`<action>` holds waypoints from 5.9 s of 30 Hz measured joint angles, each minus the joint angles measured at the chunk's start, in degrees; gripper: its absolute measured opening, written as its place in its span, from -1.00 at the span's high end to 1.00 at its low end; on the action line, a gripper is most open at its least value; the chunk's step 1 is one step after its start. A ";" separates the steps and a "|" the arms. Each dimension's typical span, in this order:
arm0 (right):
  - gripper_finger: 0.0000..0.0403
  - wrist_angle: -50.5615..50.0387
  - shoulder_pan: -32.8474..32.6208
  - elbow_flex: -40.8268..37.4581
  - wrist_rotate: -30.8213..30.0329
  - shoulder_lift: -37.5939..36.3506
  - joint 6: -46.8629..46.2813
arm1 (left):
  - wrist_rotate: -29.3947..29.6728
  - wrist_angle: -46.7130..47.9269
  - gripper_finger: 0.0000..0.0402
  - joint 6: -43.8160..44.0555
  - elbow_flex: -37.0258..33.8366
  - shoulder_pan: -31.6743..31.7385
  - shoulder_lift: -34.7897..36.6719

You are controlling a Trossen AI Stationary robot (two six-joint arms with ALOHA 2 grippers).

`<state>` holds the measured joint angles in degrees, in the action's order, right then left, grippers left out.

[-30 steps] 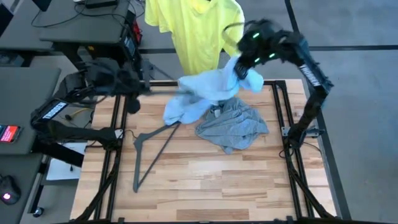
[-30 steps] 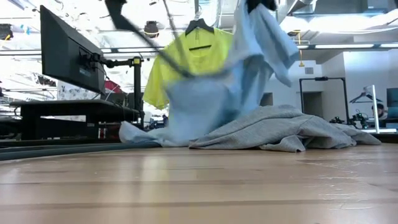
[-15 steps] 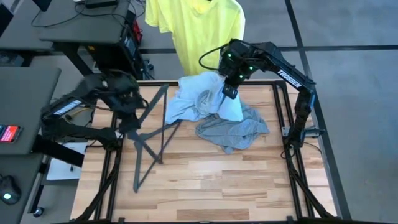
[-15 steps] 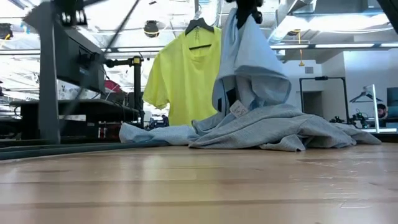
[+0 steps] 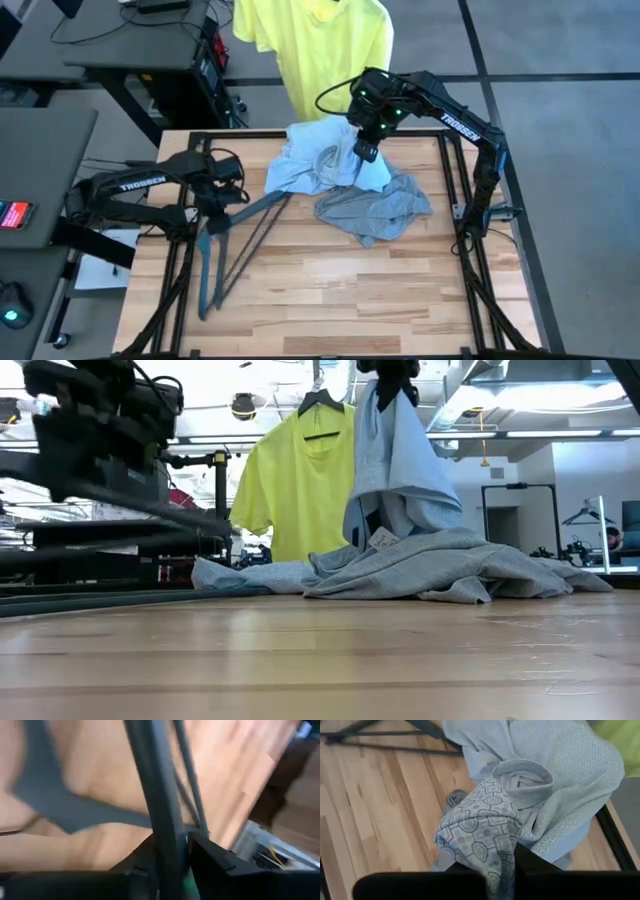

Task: Hang clothes
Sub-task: Unhang the blue polo from the rack, then unhang the yellow shirt from the rack

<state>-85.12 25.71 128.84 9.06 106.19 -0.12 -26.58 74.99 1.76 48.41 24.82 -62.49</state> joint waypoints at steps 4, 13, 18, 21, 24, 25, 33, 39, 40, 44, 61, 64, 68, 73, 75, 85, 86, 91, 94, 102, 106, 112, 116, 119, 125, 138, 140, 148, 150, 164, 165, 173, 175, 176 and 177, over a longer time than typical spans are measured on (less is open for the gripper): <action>0.72 -0.39 0.55 0.00 -0.02 0.00 -1.40 | 6.32 0.13 0.46 -0.35 3.95 1.16 0.05; 0.36 -2.78 1.10 0.00 -0.36 -0.03 -2.77 | 17.80 -1.83 0.44 -1.12 16.70 1.44 -0.01; 0.34 15.35 1.65 0.17 -2.41 4.96 -2.88 | 18.92 -9.38 0.44 -0.13 18.88 1.44 0.00; 0.35 23.18 2.30 0.08 -2.67 11.54 -3.58 | 18.89 -10.66 0.44 0.39 18.89 1.44 -0.54; 0.37 26.94 2.78 0.04 -2.69 18.89 -4.94 | 18.89 -10.37 0.44 0.98 18.90 1.42 -1.33; 0.37 27.23 2.78 0.04 -2.71 21.36 -5.57 | 18.88 -10.15 0.44 1.20 18.90 1.42 -1.34; 0.37 17.82 0.79 -0.07 -2.67 35.44 -0.49 | 19.37 -9.01 0.44 2.62 18.90 1.42 -0.05; 0.37 2.02 -0.65 -0.02 -5.73 35.85 4.77 | 19.42 -8.08 0.44 2.18 18.90 1.40 0.83; 0.37 -1.15 -0.76 0.00 -5.75 35.34 4.94 | 19.44 -7.89 0.44 2.14 18.90 1.40 1.01; 0.37 -3.97 -1.81 -2.64 -5.75 31.92 3.65 | 19.88 -7.46 0.44 1.63 18.90 1.27 1.54; 0.37 24.67 3.13 -24.13 -9.44 -6.89 -5.78 | 20.27 -11.59 0.44 -2.70 18.90 1.13 2.24; 0.37 37.68 6.89 -23.93 -9.72 -12.98 -1.97 | 20.43 -12.93 0.44 -3.90 18.90 1.13 1.96; 0.37 52.16 12.37 -24.04 -9.75 -16.75 4.10 | 21.12 -12.86 0.44 -4.52 18.90 1.13 2.00; 0.37 69.57 20.67 -23.90 -9.86 -17.46 7.87 | 21.52 -12.78 0.44 -3.87 18.90 1.13 2.00; 0.34 73.47 23.82 -23.84 -9.48 -16.36 6.75 | 21.50 -12.68 0.44 -3.35 18.90 1.13 2.00; -0.19 77.24 31.41 -17.62 -8.59 -7.22 1.66 | 21.49 -10.06 0.44 -0.91 18.90 1.16 2.00; -0.23 77.22 31.48 -16.77 -8.58 -6.07 1.66 | 21.51 -10.04 0.44 -0.67 18.90 1.16 1.90; -0.28 77.66 31.58 -13.03 -8.00 -1.69 4.65 | 21.86 -9.64 0.44 0.45 18.90 1.76 1.35; -0.27 77.18 32.31 -12.22 -7.02 0.72 5.00 | 22.23 -9.53 0.44 1.01 18.90 2.09 1.38; -0.26 76.13 32.94 -11.98 -3.72 3.54 5.29 | 22.68 -8.85 0.44 2.12 18.90 2.34 1.37; -0.11 77.01 32.96 -12.00 -1.51 3.88 5.30 | 22.89 -8.84 0.44 2.20 18.90 2.34 1.37; 0.66 77.63 32.93 -12.00 0.63 3.73 5.72 | 23.22 -8.85 0.44 2.60 18.90 2.36 1.37; 0.83 77.64 32.98 -11.03 2.42 3.32 6.57 | 23.58 -8.82 0.44 2.59 18.90 2.38 1.37; 0.83 75.53 33.34 -9.52 3.05 2.80 6.98 | 23.61 -8.63 0.44 3.27 18.90 2.38 1.37; 0.83 71.21 32.90 -7.34 2.37 0.61 10.39 | 23.61 -8.41 0.44 3.42 18.90 2.38 1.37; 0.83 64.04 32.88 -6.43 1.68 -7.93 16.26 | 23.61 -8.43 0.44 3.23 18.90 2.38 1.39; 0.83 63.02 32.75 -6.32 1.62 -9.36 16.80 | 23.61 -8.45 0.44 3.05 18.90 2.38 1.39; 0.83 55.64 32.75 -6.32 1.11 -15.35 18.71 | 23.61 -8.45 0.44 3.01 18.90 2.38 1.39; 0.83 54.01 32.75 -6.22 0.29 -16.80 19.34 | 23.61 -8.45 0.44 2.99 18.90 2.38 1.38; 0.84 48.03 22.85 -6.21 -7.63 -27.86 20.39 | 23.61 -9.87 0.44 0.95 28.47 0.98 1.37; 0.84 48.01 21.42 -6.21 -7.91 -28.55 20.33 | 23.59 -10.46 0.44 0.38 30.03 0.59 1.37; 0.86 46.21 11.69 -6.23 -10.23 -31.15 20.08 | 23.60 -16.23 0.44 -2.24 40.48 -3.14 0.21; 0.87 46.14 9.19 -6.23 -9.94 -31.45 20.06 | 23.59 -15.92 0.44 -3.72 43.58 -4.57 -1.38; 0.87 46.14 7.83 -6.23 -9.72 -31.66 20.06 | 23.59 -16.06 0.44 -4.21 45.29 -5.39 -2.45; 0.87 46.06 6.46 -6.23 -9.59 -31.78 20.05 | 23.66 -16.12 0.44 -4.54 47.06 -6.08 -3.64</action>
<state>-39.06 32.17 122.61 -0.53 74.42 19.93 -2.91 58.88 -2.78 95.47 18.75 -66.13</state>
